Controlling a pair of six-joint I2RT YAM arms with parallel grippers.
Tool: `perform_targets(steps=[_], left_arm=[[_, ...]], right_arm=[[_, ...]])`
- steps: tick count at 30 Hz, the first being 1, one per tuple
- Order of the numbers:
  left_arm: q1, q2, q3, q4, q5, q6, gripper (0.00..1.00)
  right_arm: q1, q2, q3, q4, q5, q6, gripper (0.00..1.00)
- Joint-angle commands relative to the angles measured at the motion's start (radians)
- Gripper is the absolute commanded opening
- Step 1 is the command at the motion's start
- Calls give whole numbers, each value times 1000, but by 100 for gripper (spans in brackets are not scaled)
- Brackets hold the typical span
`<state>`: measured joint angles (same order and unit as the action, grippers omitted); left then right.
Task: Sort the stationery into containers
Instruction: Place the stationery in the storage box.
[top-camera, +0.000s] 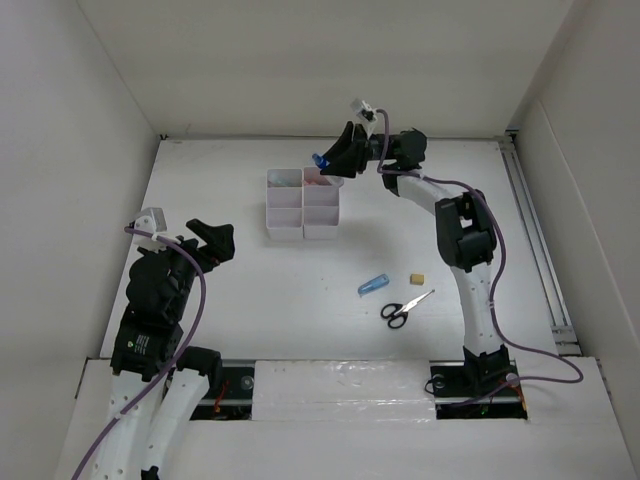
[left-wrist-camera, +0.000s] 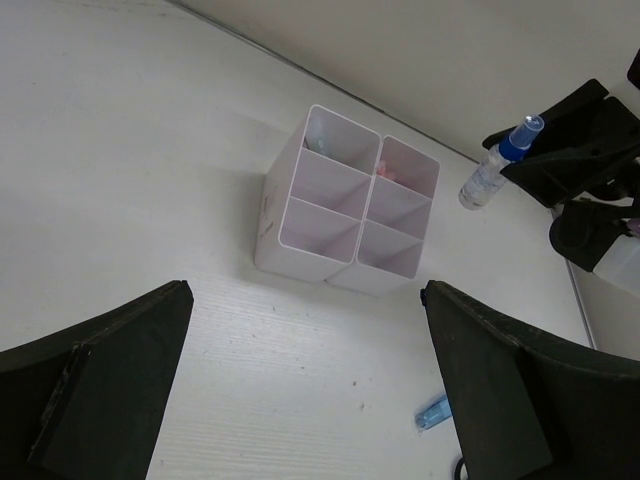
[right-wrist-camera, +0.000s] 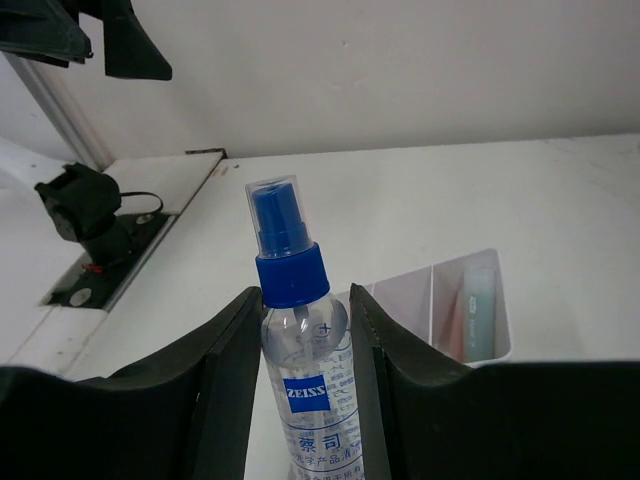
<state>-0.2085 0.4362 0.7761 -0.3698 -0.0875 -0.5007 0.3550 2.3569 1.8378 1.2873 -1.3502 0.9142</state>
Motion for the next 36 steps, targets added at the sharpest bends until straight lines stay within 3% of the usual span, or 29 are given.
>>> perform_targets(steps=[1,36], left_arm=[[-3,6,-9,46,11,16,100],[-3,-22,-9,55,38,25,100]], right_arm=[[2,-7,64,166,-10,-139,0],[59,110,58,165,10,-167,0]])
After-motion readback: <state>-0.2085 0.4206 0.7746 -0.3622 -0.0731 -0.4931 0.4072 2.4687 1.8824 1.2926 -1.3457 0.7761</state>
